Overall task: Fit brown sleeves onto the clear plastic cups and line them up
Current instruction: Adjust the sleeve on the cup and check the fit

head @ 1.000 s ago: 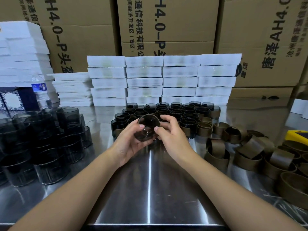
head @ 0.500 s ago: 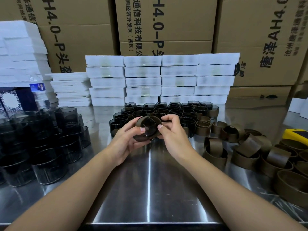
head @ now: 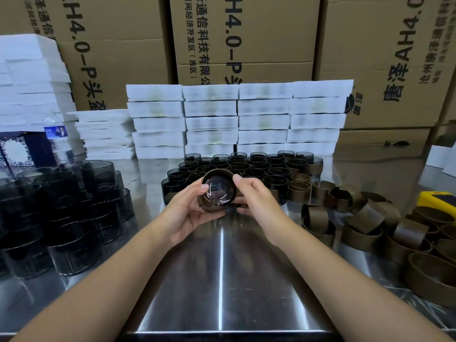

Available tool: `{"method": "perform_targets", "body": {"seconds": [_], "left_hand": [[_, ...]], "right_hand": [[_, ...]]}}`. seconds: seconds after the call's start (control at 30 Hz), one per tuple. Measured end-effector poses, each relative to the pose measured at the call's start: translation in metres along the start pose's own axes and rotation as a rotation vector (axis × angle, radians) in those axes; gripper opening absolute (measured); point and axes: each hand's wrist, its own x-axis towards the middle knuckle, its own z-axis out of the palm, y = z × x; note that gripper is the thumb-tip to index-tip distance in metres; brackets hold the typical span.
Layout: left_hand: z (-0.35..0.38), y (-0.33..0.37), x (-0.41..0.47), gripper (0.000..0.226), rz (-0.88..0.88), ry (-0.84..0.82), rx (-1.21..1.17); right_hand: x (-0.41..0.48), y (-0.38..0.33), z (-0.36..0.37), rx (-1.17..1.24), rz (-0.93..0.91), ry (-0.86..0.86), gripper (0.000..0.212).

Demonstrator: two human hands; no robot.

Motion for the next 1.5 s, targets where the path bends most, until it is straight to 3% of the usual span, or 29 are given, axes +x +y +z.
{"method": "perform_targets", "body": {"seconds": [0.2,0.27,0.53,0.67,0.8,0.93,1.2,1.3,1.43,1.5], "left_hand": [[0.001,0.002,-0.003,0.041,-0.054,-0.019,-0.079],[0.001,0.003,-0.004,0.040,-0.062,-0.029,-0.098],[0.005,0.010,-0.006,0.070,-0.118,-0.121,-0.152],[0.007,0.011,-0.007,0.086,-0.126,-0.114,-0.190],[0.009,0.008,-0.007,0.068,-0.121,-0.102,-0.207],[0.011,0.004,-0.004,0.068,-0.080,-0.135,-0.209],[0.003,0.000,0.001,0.054,-0.088,-0.235,-0.304],[0.003,0.001,0.001,0.060,-0.104,-0.230,-0.349],[0.007,-0.001,0.001,0.089,-0.152,-0.178,-0.401],[0.008,-0.001,0.001,0.072,-0.154,-0.153,-0.394]], "right_hand": [[-0.005,-0.002,0.001,0.160,0.205,-0.216,0.054],[-0.004,-0.002,-0.002,0.207,0.192,-0.239,0.055],[-0.002,-0.001,-0.003,0.194,0.153,-0.203,0.057],[-0.002,0.001,-0.001,0.200,0.175,-0.147,0.044],[-0.004,-0.001,0.004,0.329,0.256,-0.093,0.039],[-0.004,-0.003,0.009,0.458,0.313,-0.042,0.039],[-0.001,-0.001,0.005,0.464,0.229,-0.081,0.030],[0.002,0.001,0.004,0.439,0.188,-0.078,0.030],[0.003,0.002,0.004,0.452,0.207,-0.069,0.031],[0.003,0.001,0.003,0.443,0.227,-0.083,0.034]]}}
